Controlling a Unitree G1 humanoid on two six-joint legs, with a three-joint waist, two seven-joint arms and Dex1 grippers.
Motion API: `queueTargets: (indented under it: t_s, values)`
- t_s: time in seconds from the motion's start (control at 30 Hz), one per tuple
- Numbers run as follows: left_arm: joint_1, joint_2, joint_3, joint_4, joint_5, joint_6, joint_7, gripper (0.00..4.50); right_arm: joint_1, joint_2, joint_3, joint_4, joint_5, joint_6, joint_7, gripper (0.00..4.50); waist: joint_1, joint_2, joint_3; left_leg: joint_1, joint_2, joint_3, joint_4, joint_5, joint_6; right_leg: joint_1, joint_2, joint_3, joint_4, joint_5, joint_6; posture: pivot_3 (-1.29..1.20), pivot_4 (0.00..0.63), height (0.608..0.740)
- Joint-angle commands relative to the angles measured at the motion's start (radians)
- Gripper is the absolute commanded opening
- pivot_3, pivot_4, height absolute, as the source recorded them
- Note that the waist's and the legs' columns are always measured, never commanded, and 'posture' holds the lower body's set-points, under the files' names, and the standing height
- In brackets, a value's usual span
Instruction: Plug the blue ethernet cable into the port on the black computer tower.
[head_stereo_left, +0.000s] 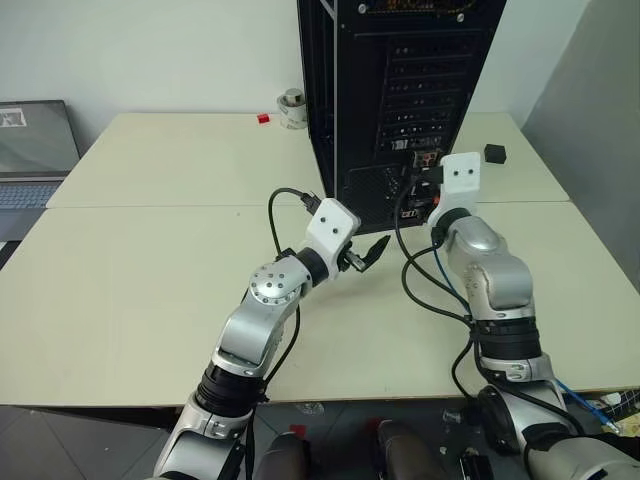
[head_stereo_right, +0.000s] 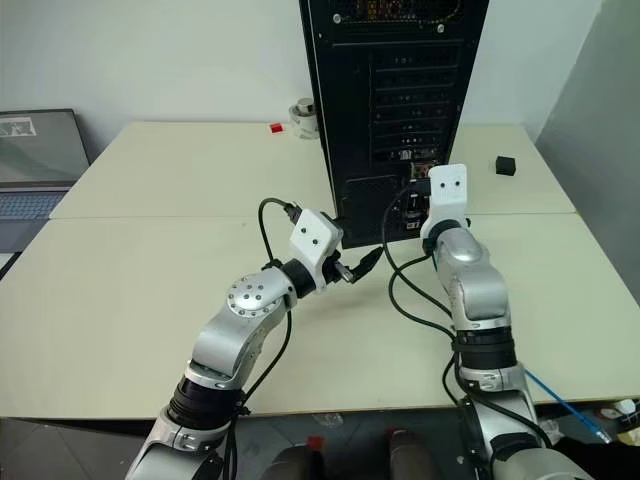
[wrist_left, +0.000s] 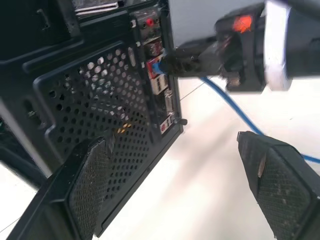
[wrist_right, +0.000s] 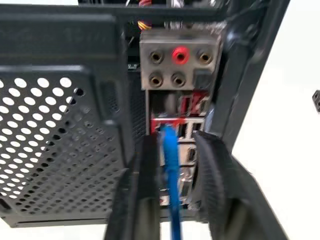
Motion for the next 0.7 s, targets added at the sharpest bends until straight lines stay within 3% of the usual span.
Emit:
queueTargets:
  t_s: [0.03,0.4,0.7]
  values:
    - [-0.027,0.012,0.033,0.005,-0.018,0.02,-0.013,4.15,0.017,-0.043,0.005,-0.097,0.018,0.015,0.064,2.22,0.0,0.0,0.0,0.0,0.0,0.0,0.0,0.0,0.0,0.0,0.0,0.0,0.0,0.0,0.0,0.0,0.15,0.74]
    - [-0.081,0.102,0.054,0.067,-0.02,0.01,-0.087,4.15,0.125,-0.27,-0.058,-0.309,0.128,0.132,0.306,4.38,0.007,0.0,0.0,-0.002,-0.001,-0.001,0.0,0.0,0.0,0.0,-0.001,-0.002,0.0,0.0,0.0,0.0,0.15,0.74]
    - [-0.113,0.147,0.114,0.087,-0.1,0.011,-0.187,4.15,0.225,-0.464,-0.18,-0.407,0.327,0.177,0.545,4.44,0.014,-0.001,0.001,-0.002,-0.001,-0.001,0.001,0.0,0.0,0.0,0.0,-0.003,-0.001,0.0,0.0,0.0,0.15,0.74]
